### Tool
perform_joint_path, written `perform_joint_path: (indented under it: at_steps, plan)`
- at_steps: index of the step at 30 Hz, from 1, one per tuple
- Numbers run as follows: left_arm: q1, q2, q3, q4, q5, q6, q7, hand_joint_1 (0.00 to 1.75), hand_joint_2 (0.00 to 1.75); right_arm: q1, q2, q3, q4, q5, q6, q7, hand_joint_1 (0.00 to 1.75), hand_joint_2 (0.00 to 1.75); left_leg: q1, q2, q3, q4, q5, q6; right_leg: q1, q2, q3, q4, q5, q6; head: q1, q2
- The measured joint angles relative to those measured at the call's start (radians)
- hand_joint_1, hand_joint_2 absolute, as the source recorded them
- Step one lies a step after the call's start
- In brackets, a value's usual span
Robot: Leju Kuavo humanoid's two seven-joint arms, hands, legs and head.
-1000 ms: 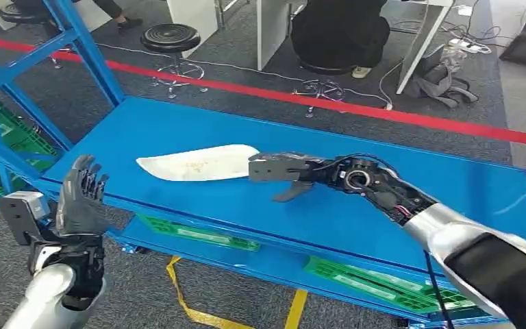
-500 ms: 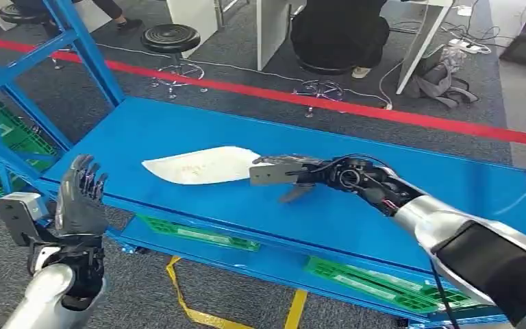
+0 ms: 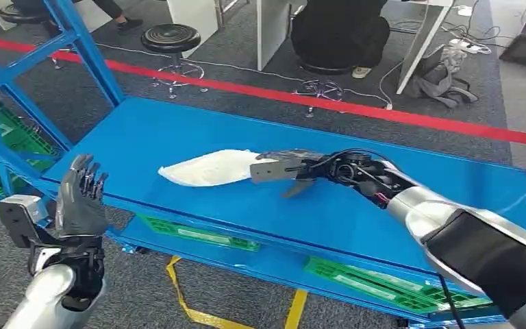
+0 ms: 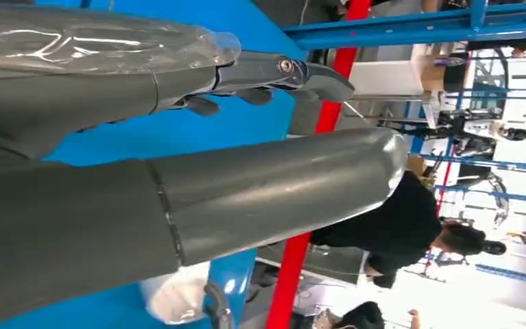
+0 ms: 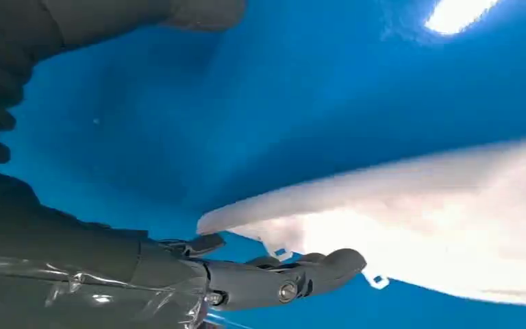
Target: Take the parts from the cabinet and place them on the table.
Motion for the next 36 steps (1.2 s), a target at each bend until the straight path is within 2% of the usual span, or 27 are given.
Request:
perform_joint_path:
  at_steps: [3,6,10,17,24,36]
  plan:
    - [0.004,0.001,0.0,0.0,-0.008,0.002,0.0,0.0,0.0,-0.009,0.012,0.005,0.01,0.029,-0.037,-0.01,0.0,1.75,0.0,0.0,0.0,0.0,0.0,0.0,0.0,0.0,0.0,0.0,0.0,0.0,0.0,0.0]
    - [0.008,0.001,0.0,0.0,-0.016,0.007,0.0,0.0,0.0,-0.015,0.029,0.014,0.022,0.084,-0.11,-0.029,0.0,1.75,0.0,0.0,0.0,0.0,0.0,0.0,0.0,0.0,0.0,0.0,0.0,0.0,0.0,0.0]
    - [0.011,0.002,0.0,0.0,-0.019,0.008,0.0,0.0,0.0,-0.019,0.044,0.024,0.033,0.111,-0.137,-0.038,0.0,1.75,0.0,0.0,0.0,0.0,0.0,0.0,0.0,0.0,0.0,0.0,0.0,0.0,0.0,0.0]
    - [0.013,0.002,0.0,0.002,-0.019,0.006,-0.009,0.0,0.0,-0.04,0.075,0.033,0.042,0.187,-0.262,-0.046,0.0,1.75,0.0,0.0,0.0,0.0,0.0,0.0,0.0,0.0,0.0,0.0,0.0,0.0,0.0,0.0]
    - [0.012,0.002,0.0,0.004,-0.018,0.001,-0.014,0.0,0.0,-0.051,0.091,0.038,0.052,0.205,-0.289,-0.046,0.0,1.75,0.0,0.0,0.0,0.0,0.0,0.0,0.0,0.0,0.0,0.0,0.0,0.0,0.0,0.0]
    - [0.005,-0.009,0.0,0.021,-0.012,-0.011,-0.027,0.0,0.0,-0.047,0.105,0.039,0.064,0.253,-0.289,-0.053,0.0,1.75,0.001,0.0,0.0,0.0,0.0,0.0,0.0,0.0,-0.001,0.0,0.0,0.0,0.0,0.0]
